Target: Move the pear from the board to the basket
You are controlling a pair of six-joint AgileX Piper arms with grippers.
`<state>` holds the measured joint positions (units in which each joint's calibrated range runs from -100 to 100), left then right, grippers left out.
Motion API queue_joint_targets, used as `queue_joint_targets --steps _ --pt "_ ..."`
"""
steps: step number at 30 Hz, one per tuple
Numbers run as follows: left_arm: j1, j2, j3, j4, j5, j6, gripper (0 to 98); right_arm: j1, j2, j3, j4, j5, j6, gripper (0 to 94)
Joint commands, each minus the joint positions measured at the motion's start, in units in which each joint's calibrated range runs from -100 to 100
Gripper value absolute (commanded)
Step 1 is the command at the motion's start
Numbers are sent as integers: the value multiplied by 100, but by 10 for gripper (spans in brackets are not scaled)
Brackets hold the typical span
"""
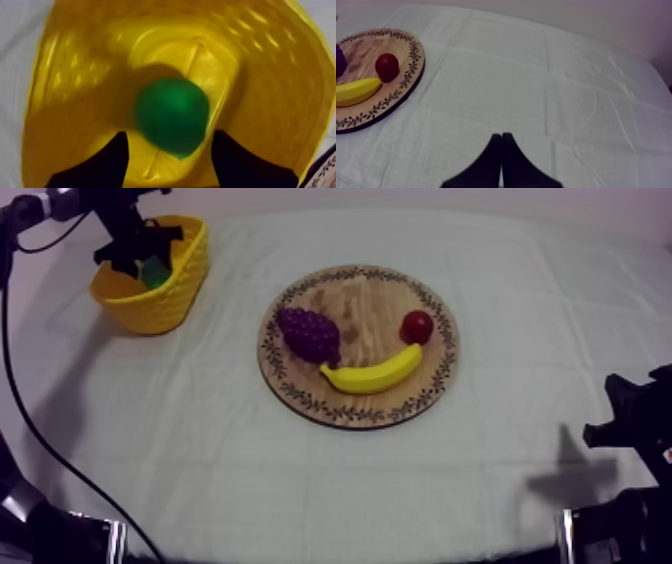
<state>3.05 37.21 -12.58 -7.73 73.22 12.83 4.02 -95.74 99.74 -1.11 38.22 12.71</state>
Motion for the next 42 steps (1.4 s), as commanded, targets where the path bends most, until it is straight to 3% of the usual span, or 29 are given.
queue_joint_targets --steps 1,7,12,17,22,29,36,39,42 --pt "4 -67 75 36 -94 -74 665 4 -2 4 1 1 1 3" --pt "78 -642 544 114 -392 -138 628 4 -2 4 1 1 1 3" --pt "150 -1786 1447 138 -875 -61 204 4 -2 4 1 1 1 3" --pt "229 -3482 2718 271 -1415 -210 40 4 -2 4 1 1 -2 3" --pt "333 -5368 4262 257 -2064 -263 7 4 -2 4 1 1 0 3" --pt "397 -8158 7195 -41 -3804 -113 1 4 -2 4 1 1 -1 3" --pt "62 -10888 9219 -90 -4087 -70 1 4 -2 4 1 1 0 3" --pt "-128 -11887 10030 -46 -4204 -68 1 4 -2 4 1 1 0 3" --pt "-242 -12671 10692 143 -4235 -369 0 4 -2 4 1 1 -1 3"
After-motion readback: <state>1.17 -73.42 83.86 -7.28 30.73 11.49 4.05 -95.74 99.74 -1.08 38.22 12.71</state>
